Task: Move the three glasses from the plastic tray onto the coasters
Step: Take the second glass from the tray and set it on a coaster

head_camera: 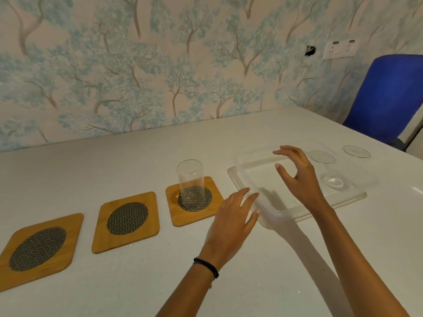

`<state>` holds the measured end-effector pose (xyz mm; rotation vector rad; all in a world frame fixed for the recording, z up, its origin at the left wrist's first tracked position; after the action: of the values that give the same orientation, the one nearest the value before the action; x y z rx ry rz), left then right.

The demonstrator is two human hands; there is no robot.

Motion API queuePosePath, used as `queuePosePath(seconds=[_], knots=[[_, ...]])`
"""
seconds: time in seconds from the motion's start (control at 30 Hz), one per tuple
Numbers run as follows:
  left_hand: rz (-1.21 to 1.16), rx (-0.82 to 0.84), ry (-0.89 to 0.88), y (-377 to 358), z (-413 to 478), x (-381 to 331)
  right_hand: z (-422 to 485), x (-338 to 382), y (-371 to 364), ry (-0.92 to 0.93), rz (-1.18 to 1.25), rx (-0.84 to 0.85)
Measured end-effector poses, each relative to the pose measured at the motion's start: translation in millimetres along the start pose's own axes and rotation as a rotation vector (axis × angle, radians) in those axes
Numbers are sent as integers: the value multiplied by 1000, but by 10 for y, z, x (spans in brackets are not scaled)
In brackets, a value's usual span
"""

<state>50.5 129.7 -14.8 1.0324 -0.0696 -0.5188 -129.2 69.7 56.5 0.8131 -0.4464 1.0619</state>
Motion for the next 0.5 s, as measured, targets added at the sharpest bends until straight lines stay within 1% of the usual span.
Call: queuePosePath(seconds=[0.1,0.3,0.4,0.5], knots=[[-67,86,-3,-104,104,-95,3,-170,237,-2,-33,-65],[-100,162,36,-263,200,-156,-115,-438,493,-2,-58,-337],[-125,175,63,-295,225,-185,-93,-534,604,-44,-64,-386],[-124,172,79,-287,237,-205,-54,-634,693,-123,-21,-365]])
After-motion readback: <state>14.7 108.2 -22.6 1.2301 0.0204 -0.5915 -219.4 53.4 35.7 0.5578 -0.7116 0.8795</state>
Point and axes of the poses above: each hand's wrist, its own z-axis towards the middle knuckle, its own y-axis out of the back of the hand, x = y × z, the point moved 3 cm from there along z, towards the middle knuckle, and after that the axes turned 15 degrees about z, right-handed, at the moved point
